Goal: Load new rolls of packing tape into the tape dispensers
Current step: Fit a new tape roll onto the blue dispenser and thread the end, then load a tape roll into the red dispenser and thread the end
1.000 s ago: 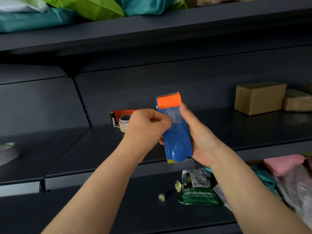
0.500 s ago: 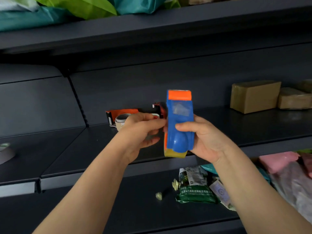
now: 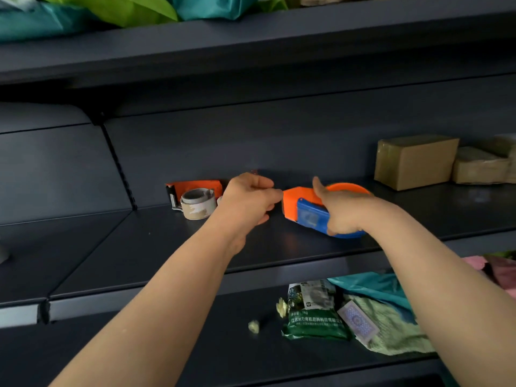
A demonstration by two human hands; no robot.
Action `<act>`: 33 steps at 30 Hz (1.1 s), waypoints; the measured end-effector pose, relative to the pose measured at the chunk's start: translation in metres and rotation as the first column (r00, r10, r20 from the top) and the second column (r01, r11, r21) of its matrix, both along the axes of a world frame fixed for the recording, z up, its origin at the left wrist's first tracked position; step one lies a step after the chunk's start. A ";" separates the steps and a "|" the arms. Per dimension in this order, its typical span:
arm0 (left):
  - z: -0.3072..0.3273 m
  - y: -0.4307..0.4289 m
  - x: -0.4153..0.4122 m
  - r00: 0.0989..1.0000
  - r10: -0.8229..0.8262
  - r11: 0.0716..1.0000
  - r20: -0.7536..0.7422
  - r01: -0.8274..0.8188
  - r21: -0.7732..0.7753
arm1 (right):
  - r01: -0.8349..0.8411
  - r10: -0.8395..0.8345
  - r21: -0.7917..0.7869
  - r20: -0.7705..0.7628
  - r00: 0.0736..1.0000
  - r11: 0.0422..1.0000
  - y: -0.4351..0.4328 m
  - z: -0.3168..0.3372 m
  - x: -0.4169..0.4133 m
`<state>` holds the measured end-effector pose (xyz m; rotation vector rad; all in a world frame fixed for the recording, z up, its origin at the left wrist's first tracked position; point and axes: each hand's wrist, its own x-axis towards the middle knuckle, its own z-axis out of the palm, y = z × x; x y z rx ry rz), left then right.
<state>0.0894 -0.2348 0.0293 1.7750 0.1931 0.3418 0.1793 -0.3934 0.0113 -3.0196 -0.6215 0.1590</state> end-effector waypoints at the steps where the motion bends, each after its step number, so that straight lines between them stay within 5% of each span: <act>1: -0.003 -0.001 0.004 1.000 0.004 1.000 -0.006 -0.004 -0.008 | -0.005 0.006 -0.023 0.042 0.999 1.000 -0.001 -0.001 0.002; 6: -0.025 -0.001 0.023 0.996 0.085 0.996 0.003 -0.085 -0.009 | 0.008 -0.006 -0.004 0.354 0.935 1.000 -0.007 -0.012 0.001; 15: -0.055 0.013 0.045 0.986 0.165 0.983 0.016 -0.166 0.081 | 0.236 -0.209 -0.032 0.353 0.912 0.971 -0.007 -0.032 0.031; 20: -0.066 0.036 0.039 0.962 0.274 0.954 -0.020 -0.269 0.130 | -0.022 -0.073 0.179 0.504 0.861 0.984 0.030 -0.039 0.016; 26: -0.061 0.084 0.029 0.885 0.462 0.787 0.059 -0.440 0.432 | -0.168 -0.062 0.430 0.471 0.880 0.887 0.085 -0.055 -0.006; 33: -0.058 0.070 0.066 0.955 0.278 0.411 0.104 -0.216 0.886 | -0.118 -0.192 0.476 0.553 0.811 0.871 0.085 -0.067 -0.006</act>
